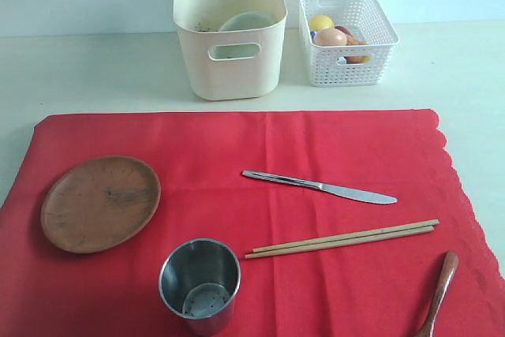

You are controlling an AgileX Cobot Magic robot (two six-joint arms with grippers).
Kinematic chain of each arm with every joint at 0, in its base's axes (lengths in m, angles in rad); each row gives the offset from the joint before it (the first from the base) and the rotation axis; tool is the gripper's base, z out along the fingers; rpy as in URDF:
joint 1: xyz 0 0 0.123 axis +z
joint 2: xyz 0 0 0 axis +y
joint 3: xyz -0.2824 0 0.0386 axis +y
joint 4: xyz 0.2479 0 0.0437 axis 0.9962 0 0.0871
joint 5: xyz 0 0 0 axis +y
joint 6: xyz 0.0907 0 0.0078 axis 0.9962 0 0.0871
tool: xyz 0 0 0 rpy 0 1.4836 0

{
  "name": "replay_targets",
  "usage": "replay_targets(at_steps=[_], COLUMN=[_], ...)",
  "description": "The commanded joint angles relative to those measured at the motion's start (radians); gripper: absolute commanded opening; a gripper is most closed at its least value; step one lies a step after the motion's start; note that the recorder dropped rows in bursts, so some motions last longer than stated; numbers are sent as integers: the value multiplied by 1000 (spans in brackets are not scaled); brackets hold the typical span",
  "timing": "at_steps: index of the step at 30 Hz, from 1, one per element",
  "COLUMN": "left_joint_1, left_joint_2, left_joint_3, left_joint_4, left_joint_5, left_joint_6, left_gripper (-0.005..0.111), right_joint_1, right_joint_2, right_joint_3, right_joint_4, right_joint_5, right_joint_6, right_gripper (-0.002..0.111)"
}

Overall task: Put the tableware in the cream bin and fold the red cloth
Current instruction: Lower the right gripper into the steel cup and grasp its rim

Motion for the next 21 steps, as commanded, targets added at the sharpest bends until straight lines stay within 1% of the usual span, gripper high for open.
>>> replay_targets(at_steps=[1, 3, 4, 7, 8, 9, 11, 12, 14, 17, 21], left_joint_1=[-5, -5, -5, -5, -5, -5, -5, -5, -5, -5, -5], left_joint_2=[-6, -6, -6, -6, -6, -6, -6, -6, -6, -6, -6], left_joint_3=[3, 3, 3, 3, 3, 3, 3, 3, 3, 3, 3], left_joint_4=[-4, -4, -4, -4, -4, -4, -4, -4, -4, -4, -4], left_joint_5=[4, 4, 4, 4, 4, 4, 4, 4, 4, 4, 4], left_joint_6=[0, 0, 0, 0, 0, 0, 0, 0, 0, 0, 0], left_gripper=[2, 2, 2, 2, 2, 2, 2, 2, 2, 2, 2], right_joint_1=[-4, -4, -4, -4, -4, -4, -4, 0, 28, 119, 252], right_joint_2=[-94, -137, -151, -203, -220, -236, -268, -285, -306, -305, -305], right_joint_3=[-9, -9, -9, -9, -5, 15, 63, 114, 197, 295, 408], right_joint_4=[-116, -152, -150, -90, -40, 10, 123, 210, 258, 258, 233], right_joint_5=[217, 360, 401, 577, 637, 660, 658, 658, 658, 649, 563], right_joint_6=[-6, -19, -46, -172, -223, -263, -330, -397, -458, -511, -578], right_gripper=[62, 62, 62, 62, 62, 62, 62, 62, 62, 62, 62])
